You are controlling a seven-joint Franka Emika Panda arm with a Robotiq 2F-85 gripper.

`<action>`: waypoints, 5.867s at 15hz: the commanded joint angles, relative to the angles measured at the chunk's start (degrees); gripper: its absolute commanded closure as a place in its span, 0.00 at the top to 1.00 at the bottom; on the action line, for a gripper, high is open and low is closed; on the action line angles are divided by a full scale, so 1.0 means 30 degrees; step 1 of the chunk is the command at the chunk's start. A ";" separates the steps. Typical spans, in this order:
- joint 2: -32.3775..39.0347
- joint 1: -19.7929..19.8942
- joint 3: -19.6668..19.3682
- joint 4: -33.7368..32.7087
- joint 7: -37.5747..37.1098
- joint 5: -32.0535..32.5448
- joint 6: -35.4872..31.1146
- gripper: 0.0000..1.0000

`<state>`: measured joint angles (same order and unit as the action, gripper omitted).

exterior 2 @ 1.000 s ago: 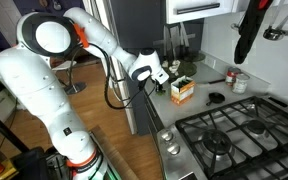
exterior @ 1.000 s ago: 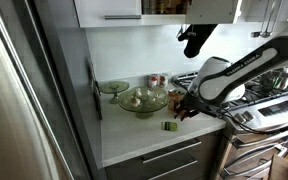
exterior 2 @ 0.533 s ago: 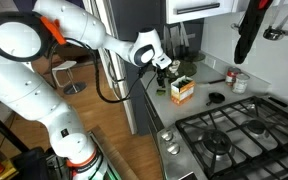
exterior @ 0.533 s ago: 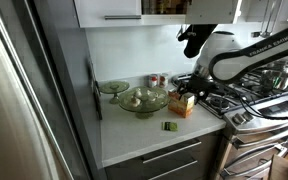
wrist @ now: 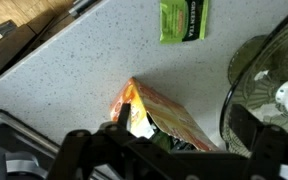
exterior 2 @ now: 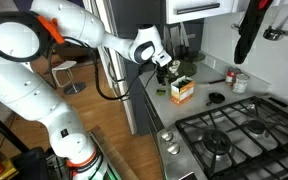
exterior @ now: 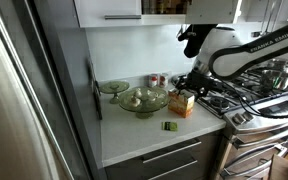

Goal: Remove two sachets from the orange box

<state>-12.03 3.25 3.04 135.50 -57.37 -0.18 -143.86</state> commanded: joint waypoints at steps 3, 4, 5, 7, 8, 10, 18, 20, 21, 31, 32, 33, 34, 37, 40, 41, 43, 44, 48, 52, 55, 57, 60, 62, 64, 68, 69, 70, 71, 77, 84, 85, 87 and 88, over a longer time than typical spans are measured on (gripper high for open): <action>0.1508 0.1150 0.0653 -0.3125 -0.5206 0.2930 0.1493 1.00; 0.1943 0.1195 0.0640 -0.3763 -0.6040 0.3722 0.1920 1.00; 0.2386 0.1169 0.0601 -0.4423 -0.6758 0.4484 0.2497 1.00; 0.3375 0.0829 0.0348 -0.5650 -0.7580 0.5262 0.3552 0.98; 0.3924 0.0647 0.0228 -0.6227 -0.7882 0.5550 0.3995 0.93; 0.4850 0.0282 -0.0021 -0.7182 -0.8118 0.5659 0.4838 0.90; 0.7449 -0.0412 -0.1529 -0.9259 -0.8323 0.5247 0.4876 0.70; 0.7709 -0.0497 -0.1823 -0.9540 -0.8239 0.5038 0.4858 0.59; 0.7826 -0.0547 -0.1938 -0.9675 -0.8220 0.4991 0.4893 0.46; 0.7978 -0.0976 -0.2435 -0.9856 -0.8059 0.4982 0.5180 0.00; 0.7710 -0.1039 -0.2470 -0.9722 -0.8088 0.5137 0.5190 0.00; 0.7359 -0.1098 -0.2501 -0.9536 -0.8158 0.5263 0.5172 0.00; 0.6826 -0.1186 -0.2554 -0.9215 -0.8253 0.5595 0.5079 0.00; 0.5168 -0.1240 -0.2516 -0.8278 -0.8196 0.6220 0.4615 0.00; 0.3454 -0.1042 -0.2244 -0.7255 -0.7890 0.6470 0.4699 0.00; 0.2758 -0.0930 -0.2141 -0.6685 -0.7727 0.6268 0.4613 0.00; 0.1455 -0.0747 -0.1964 -0.5627 -0.7311 0.5759 0.4274 0.00; 0.0740 -0.0693 -0.1898 -0.5003 -0.6838 0.5250 0.4031 0.00; -0.1612 -0.0973 -0.1893 -0.2658 -0.3040 0.1914 0.2856 0.00; -0.3043 -0.1556 -0.2033 -0.0678 0.2376 -0.2302 0.2338 0.00; -0.3213 -0.1711 -0.1991 0.0601 0.5885 -0.4588 0.2366 0.00; -0.2982 -0.1714 -0.1965 0.1309 0.7765 -0.5856 0.1968 0.00; -0.2272 -0.1752 -0.1868 0.2152 1.0011 -0.7696 0.0945 0.00; -0.1644 -0.1749 -0.1772 0.2572 1.1076 -0.8591 -0.0014 0.00; -0.0924 -0.1714 -0.1653 0.2895 1.1669 -0.8978 -0.1220 0.00; 0.0571 -0.1797 -0.1525 0.3229 1.2024 -0.9531 -0.4124 0.00; 0.0910 -0.1812 -0.1510 0.3211 1.2085 -0.9734 -0.4673 0.00; 0.1200 -0.1824 -0.1493 0.3208 1.2166 -0.9899 -0.5155 0.00; 0.1490 -0.1781 -0.1465 0.3247 1.2225 -0.9932 -0.5697 0.00; 0.2638 -0.1502 -0.1408 0.3329 1.2001 -0.9269 -0.6850 0.00; 0.2448 -0.0516 -0.1569 0.3528 1.0772 -0.6184 -0.6382 0.40; 0.2104 -0.0381 -0.1594 0.3489 1.0641 -0.5783 -0.6014 0.47; 0.1529 -0.0217 -0.1588 0.3432 1.0669 -0.5318 -0.5411 0.62; 0.1202 -0.0220 -0.1568 0.3382 1.0818 -0.5380 -0.4982 0.69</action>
<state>-4.46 1.93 -1.77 144.72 -24.07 -18.24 -162.59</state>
